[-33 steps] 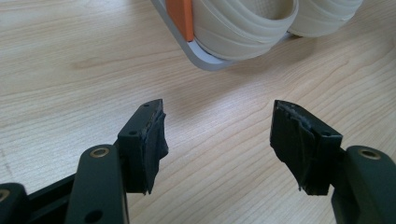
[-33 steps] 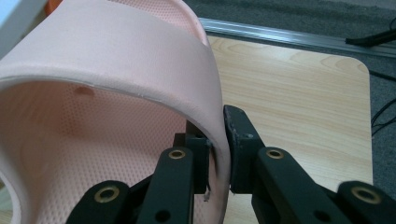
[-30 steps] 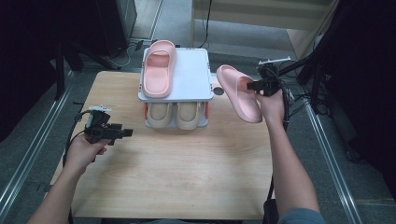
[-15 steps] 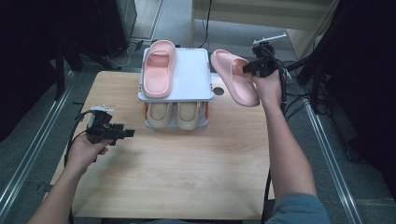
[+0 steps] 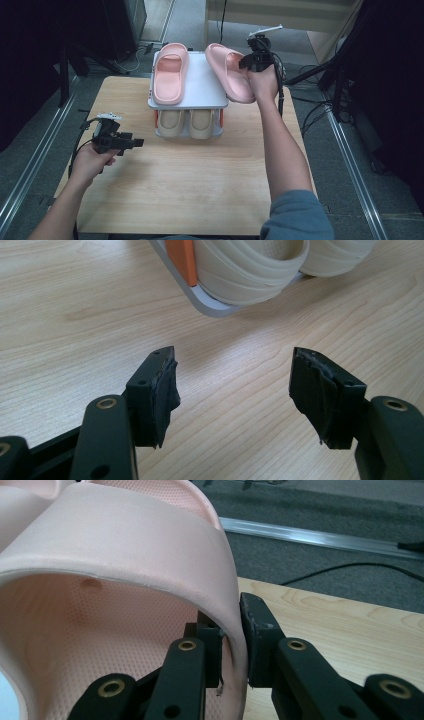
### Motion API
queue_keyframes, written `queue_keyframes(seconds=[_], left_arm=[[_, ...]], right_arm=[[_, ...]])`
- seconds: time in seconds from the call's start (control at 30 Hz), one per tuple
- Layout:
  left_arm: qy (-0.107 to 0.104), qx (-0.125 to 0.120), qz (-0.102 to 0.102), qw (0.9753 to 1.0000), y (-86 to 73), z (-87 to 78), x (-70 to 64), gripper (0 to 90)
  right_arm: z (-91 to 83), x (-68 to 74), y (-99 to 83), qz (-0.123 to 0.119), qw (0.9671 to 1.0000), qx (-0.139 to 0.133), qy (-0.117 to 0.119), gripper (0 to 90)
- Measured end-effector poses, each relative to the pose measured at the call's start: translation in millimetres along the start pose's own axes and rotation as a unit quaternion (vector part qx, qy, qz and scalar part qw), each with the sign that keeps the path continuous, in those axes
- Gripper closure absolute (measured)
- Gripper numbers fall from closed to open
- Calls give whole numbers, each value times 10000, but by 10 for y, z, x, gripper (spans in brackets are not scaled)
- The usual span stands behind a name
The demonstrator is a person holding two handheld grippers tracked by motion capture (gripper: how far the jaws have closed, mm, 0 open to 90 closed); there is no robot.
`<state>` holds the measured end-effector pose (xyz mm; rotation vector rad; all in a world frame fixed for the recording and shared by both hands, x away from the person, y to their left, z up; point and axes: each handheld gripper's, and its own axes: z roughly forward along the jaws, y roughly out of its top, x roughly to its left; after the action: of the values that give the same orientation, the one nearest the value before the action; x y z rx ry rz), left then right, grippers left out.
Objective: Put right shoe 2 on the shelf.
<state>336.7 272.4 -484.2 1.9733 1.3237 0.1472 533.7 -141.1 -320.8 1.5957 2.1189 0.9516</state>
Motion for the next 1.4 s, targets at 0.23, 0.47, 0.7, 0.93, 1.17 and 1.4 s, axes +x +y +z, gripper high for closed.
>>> queue_keyframes(seconds=[0.23,0.47,0.7,0.93,1.17,1.4], left_arm=[[-9,21,75,10000,10,9,-16,358],[-23,40,72,10000,4,15,-9,358],[-19,49,81,10000,0,6,2,358],[-12,82,123,9999,1,34,-31,358],[-31,96,118,9999,12,48,-37,358],[-53,146,146,9998,31,75,-43,358]], right_arm=[[206,217,118,-23,9992,71,-390,799],[364,433,184,1,9987,11,-514,786],[417,538,186,-35,9986,9,-533,770],[402,632,119,-36,9998,14,-218,711],[356,699,40,-170,9998,-77,-32,642],[286,697,-36,-125,9993,-202,282,609]])
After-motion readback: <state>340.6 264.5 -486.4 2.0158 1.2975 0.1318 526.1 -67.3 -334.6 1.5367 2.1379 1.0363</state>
